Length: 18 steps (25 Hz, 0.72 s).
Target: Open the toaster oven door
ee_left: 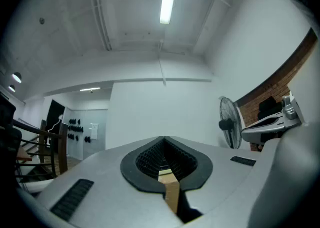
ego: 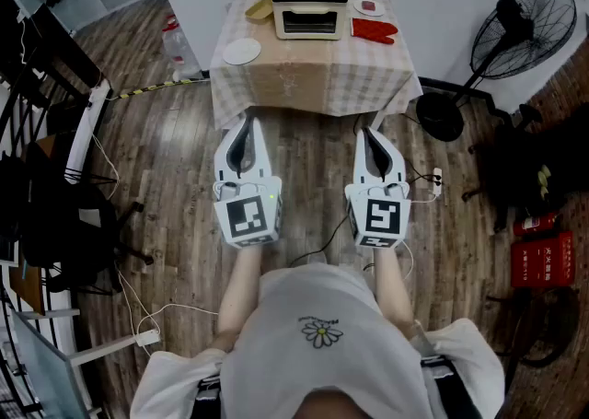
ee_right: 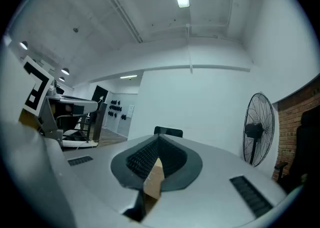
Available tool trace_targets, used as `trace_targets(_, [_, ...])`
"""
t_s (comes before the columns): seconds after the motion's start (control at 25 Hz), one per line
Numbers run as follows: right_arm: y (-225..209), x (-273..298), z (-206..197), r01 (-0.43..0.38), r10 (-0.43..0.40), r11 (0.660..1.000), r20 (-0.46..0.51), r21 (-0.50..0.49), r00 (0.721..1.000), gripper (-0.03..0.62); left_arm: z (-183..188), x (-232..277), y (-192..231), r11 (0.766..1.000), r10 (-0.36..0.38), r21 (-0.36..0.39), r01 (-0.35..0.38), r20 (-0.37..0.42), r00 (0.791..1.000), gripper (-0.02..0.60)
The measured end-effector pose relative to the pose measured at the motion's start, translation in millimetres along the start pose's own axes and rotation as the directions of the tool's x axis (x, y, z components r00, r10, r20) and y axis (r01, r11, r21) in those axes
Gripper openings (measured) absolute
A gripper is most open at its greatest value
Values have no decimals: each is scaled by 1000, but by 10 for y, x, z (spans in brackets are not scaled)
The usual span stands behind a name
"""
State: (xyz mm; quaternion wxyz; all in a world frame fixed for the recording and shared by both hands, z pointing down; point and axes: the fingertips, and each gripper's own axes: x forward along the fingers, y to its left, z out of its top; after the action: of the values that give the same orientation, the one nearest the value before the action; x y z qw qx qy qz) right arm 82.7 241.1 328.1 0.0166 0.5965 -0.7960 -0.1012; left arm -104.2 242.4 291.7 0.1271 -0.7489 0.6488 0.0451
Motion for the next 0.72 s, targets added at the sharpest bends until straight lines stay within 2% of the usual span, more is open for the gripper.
trace_targets(0.08, [-17, -6, -13, -5, 5, 1000, 6, -4, 1000, 9, -5, -4, -20, 1000, -7, 28, 7, -8, 1000, 17])
trace_targets(0.24, [-92, -28, -69, -4, 4, 1000, -9, 14, 1000, 9, 10, -3, -99, 1000, -1, 12, 1, 12, 1000, 17])
trace_targets(0.72, [-67, -65, -281, -22, 24, 998, -29, 64, 999, 9, -124, -165, -160, 1000, 16, 22, -15, -42, 999, 17])
